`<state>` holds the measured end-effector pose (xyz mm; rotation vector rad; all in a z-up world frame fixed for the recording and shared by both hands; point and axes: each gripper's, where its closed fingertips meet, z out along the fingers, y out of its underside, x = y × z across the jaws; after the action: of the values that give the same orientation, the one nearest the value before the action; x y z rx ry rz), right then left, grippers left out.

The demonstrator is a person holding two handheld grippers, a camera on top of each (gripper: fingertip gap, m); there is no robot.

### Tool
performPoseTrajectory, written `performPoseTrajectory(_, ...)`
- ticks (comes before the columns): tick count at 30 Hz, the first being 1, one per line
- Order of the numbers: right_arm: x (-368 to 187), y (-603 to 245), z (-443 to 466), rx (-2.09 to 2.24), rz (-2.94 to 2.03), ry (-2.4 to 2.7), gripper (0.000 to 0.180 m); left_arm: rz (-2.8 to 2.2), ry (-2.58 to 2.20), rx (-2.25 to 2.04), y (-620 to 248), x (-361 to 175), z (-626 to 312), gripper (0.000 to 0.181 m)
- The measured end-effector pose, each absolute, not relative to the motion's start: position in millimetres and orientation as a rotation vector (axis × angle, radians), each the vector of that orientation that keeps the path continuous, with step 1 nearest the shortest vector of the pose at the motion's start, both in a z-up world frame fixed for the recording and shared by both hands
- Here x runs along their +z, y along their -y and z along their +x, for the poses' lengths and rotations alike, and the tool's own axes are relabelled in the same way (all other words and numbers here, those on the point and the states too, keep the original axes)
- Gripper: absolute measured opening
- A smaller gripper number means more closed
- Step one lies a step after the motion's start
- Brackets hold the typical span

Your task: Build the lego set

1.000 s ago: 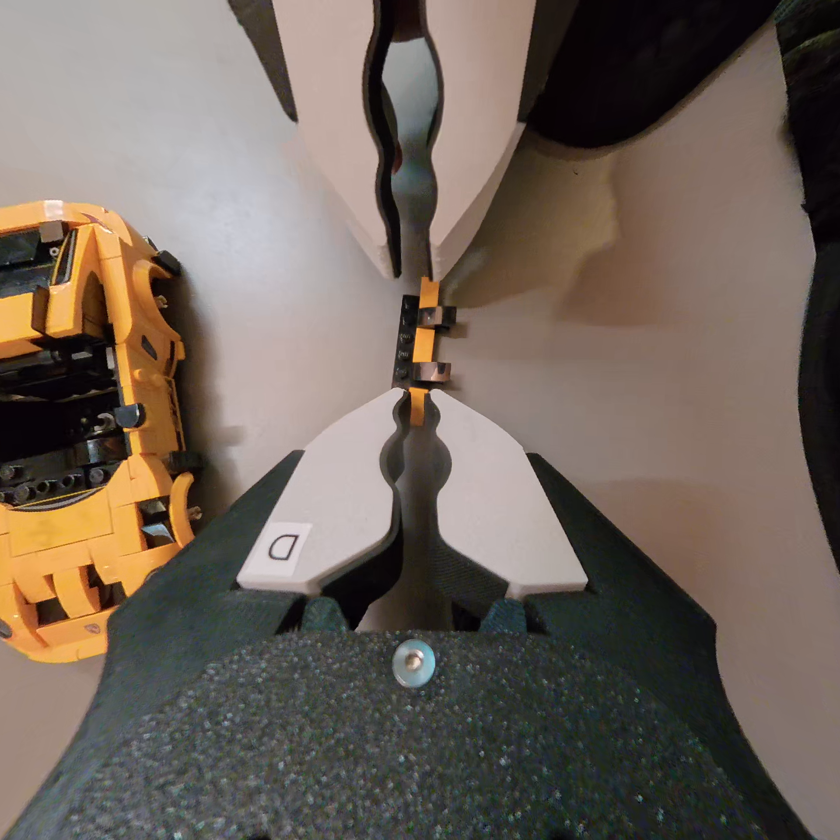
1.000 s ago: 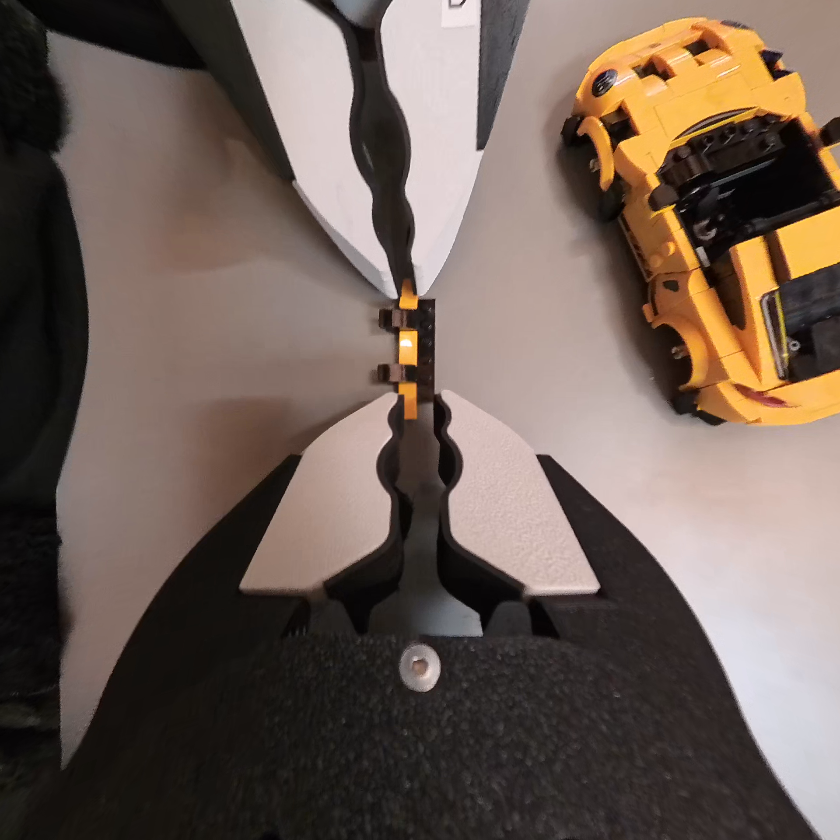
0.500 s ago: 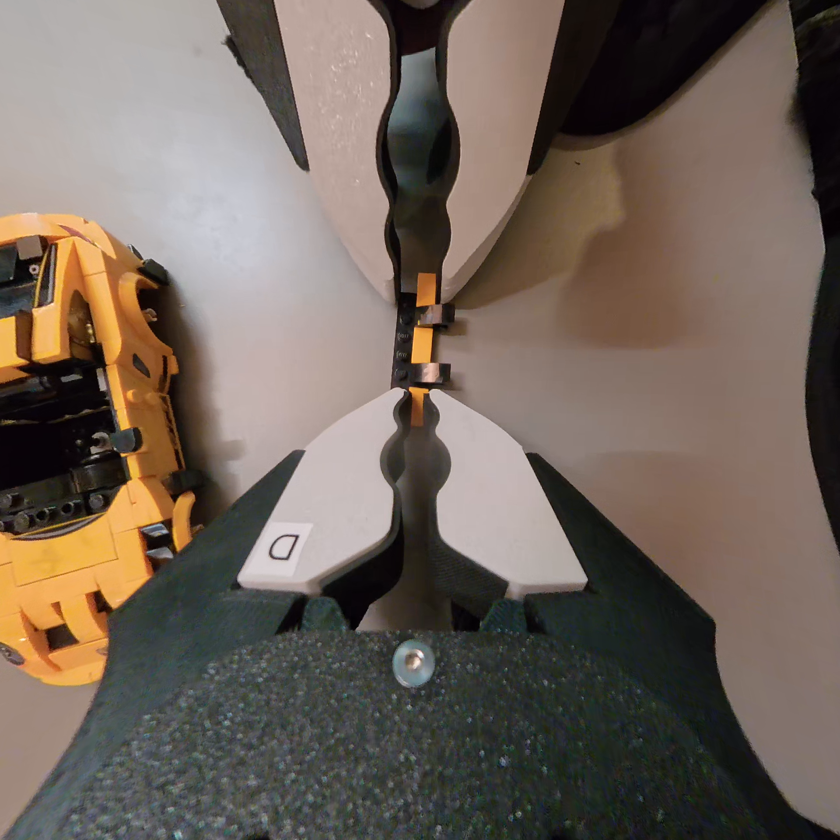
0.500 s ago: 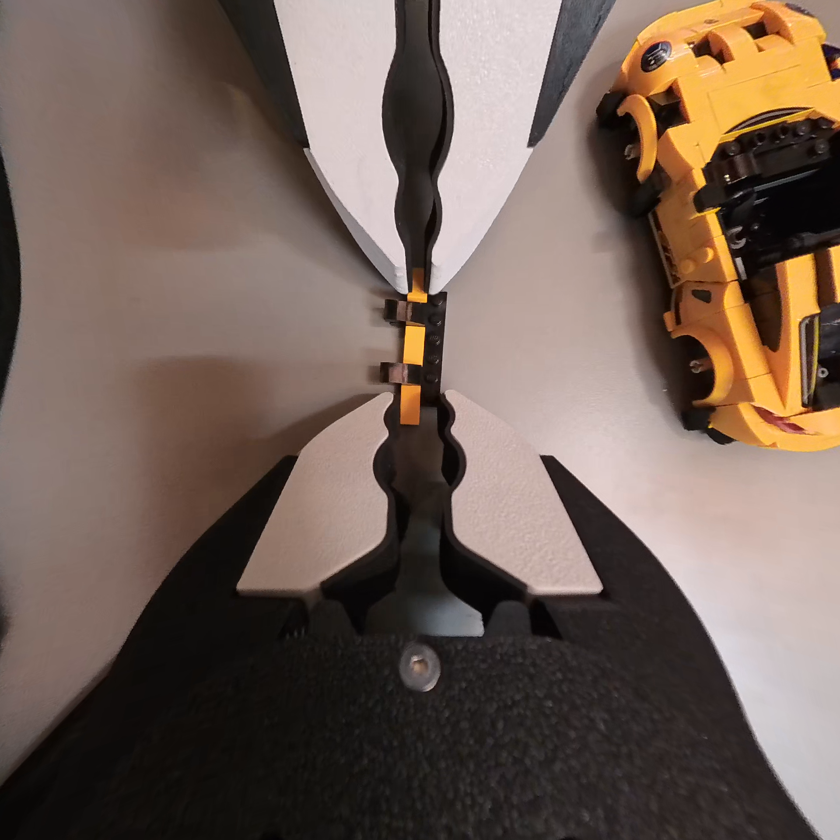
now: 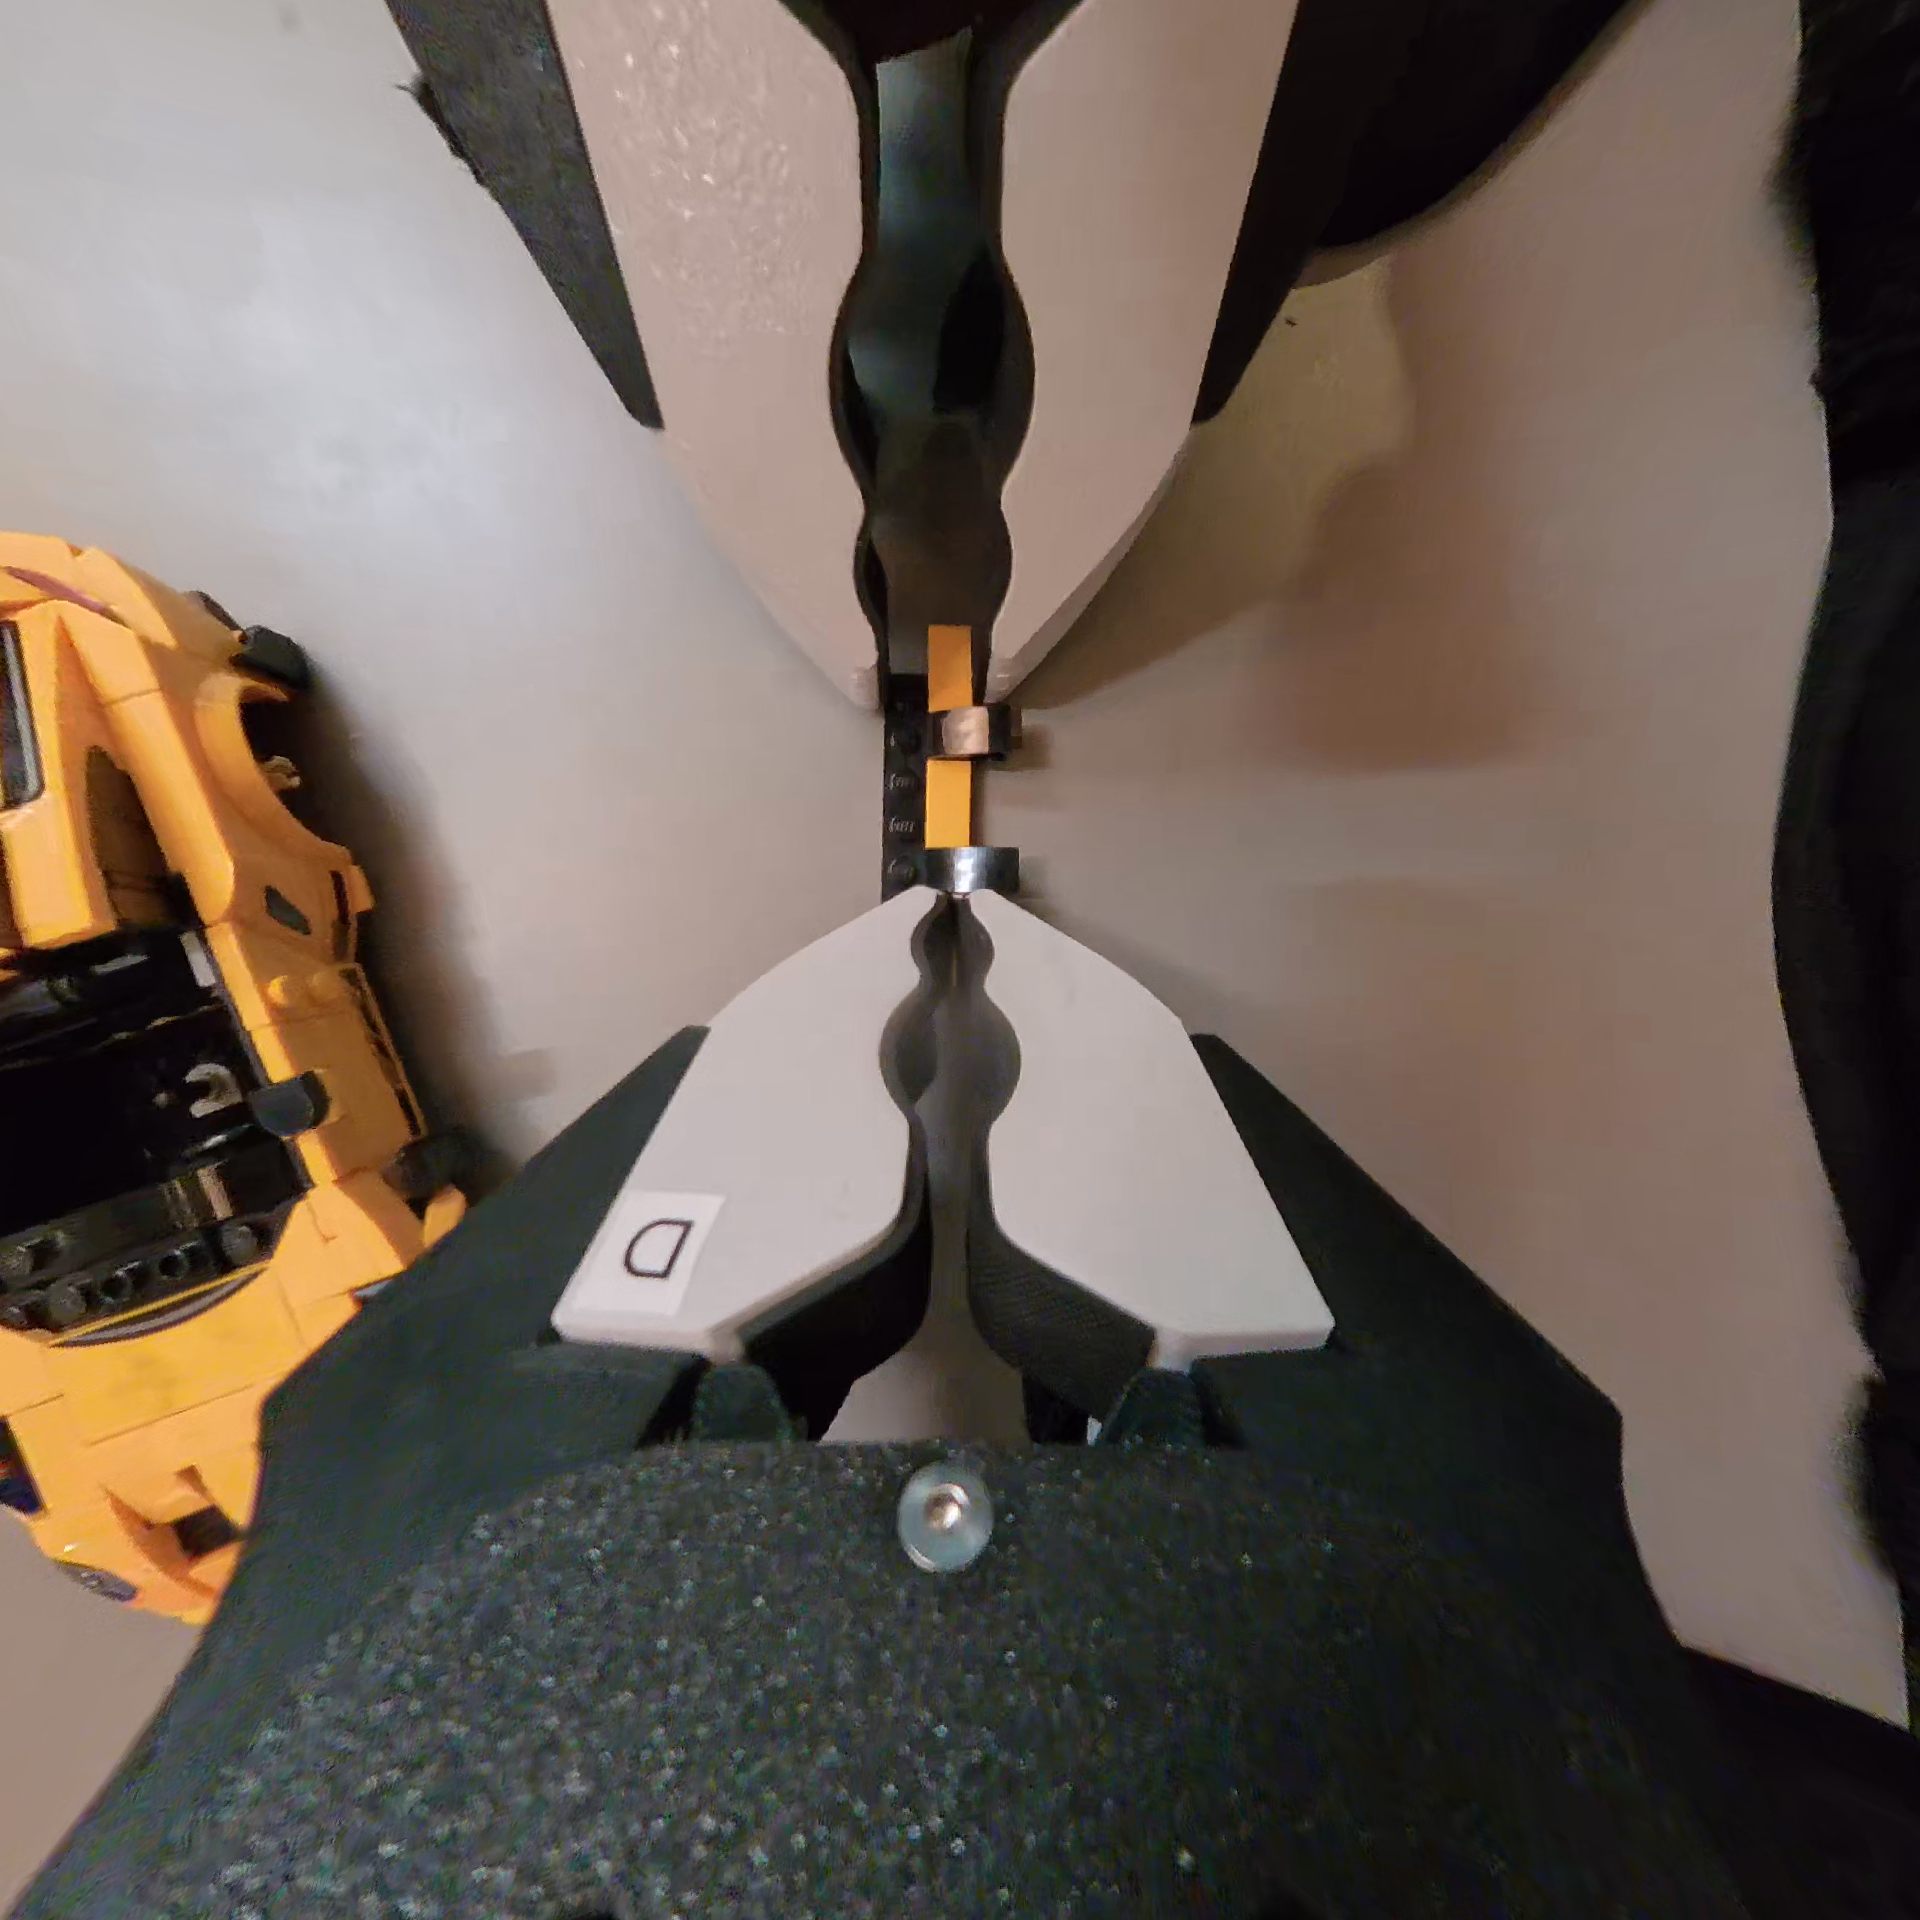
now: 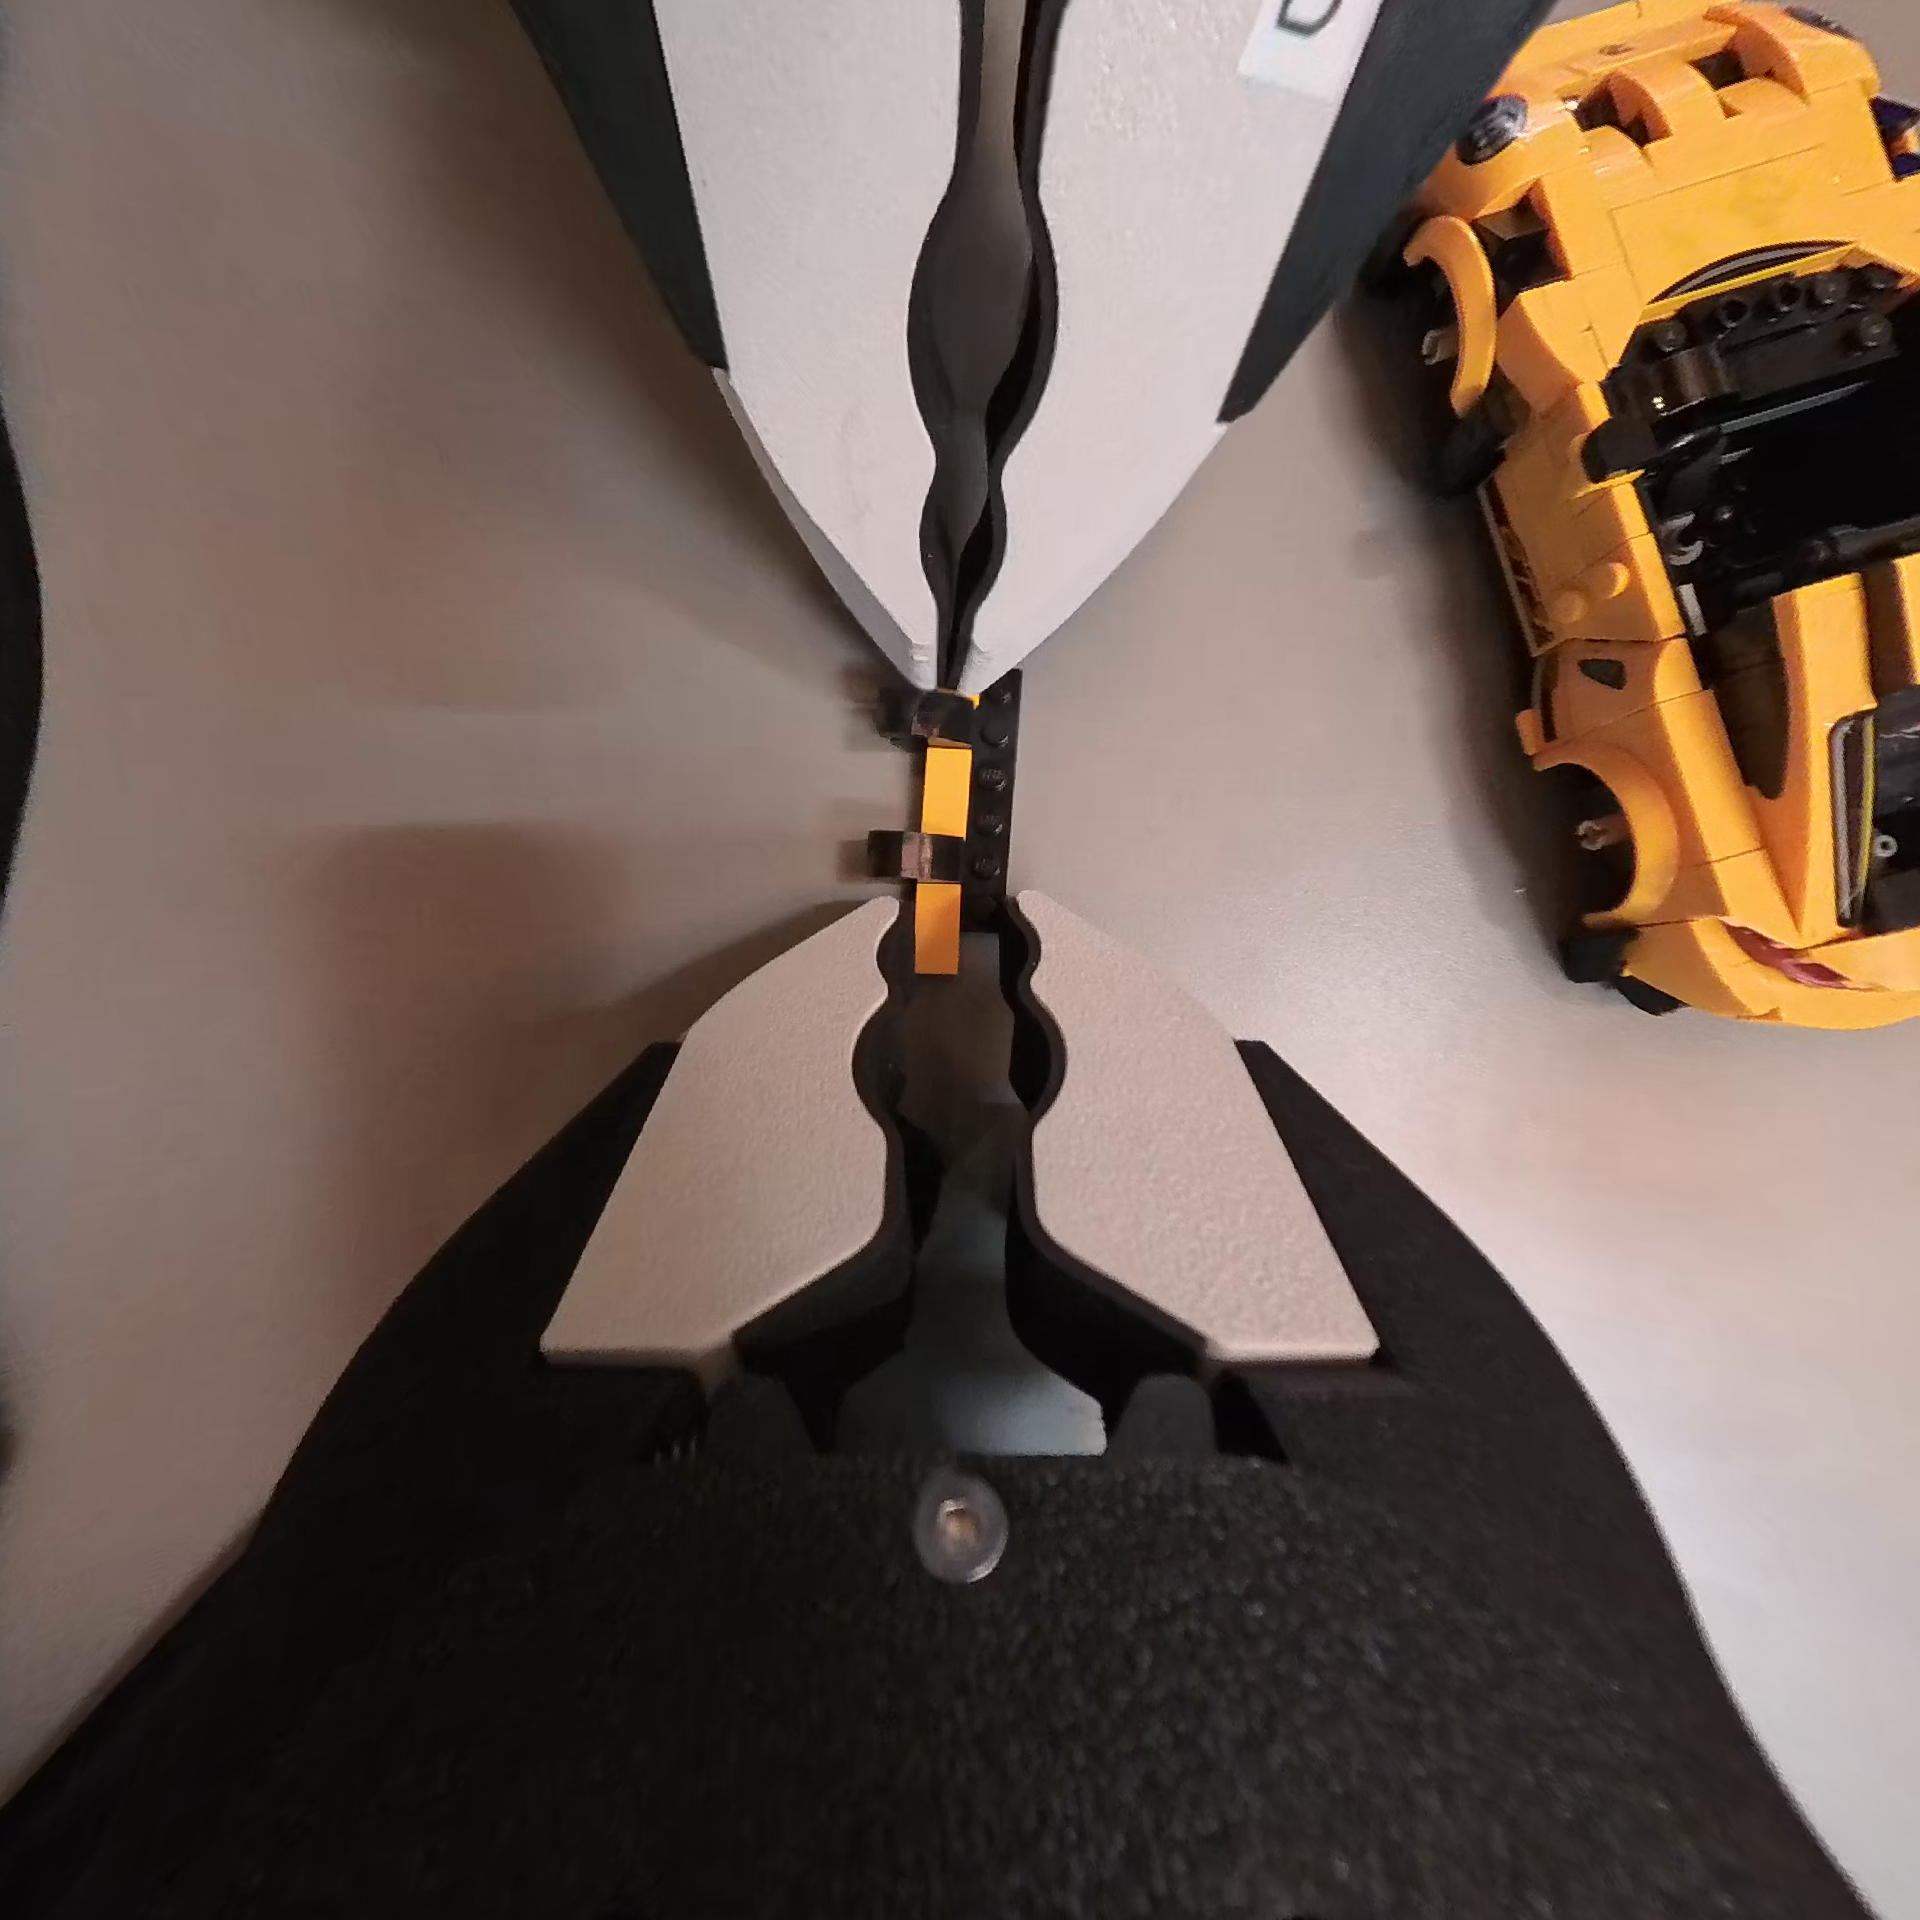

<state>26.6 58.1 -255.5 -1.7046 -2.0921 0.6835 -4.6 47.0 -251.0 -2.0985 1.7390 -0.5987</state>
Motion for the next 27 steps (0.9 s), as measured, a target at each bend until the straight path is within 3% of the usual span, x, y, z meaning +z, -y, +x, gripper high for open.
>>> performPoseTrajectory(27,-256.1,-57.7,26.5,0.691,-1.693,2.085,0.015,-2.228,-1.865,-0.751,-46.3,-252.1,-6.7,0.002)
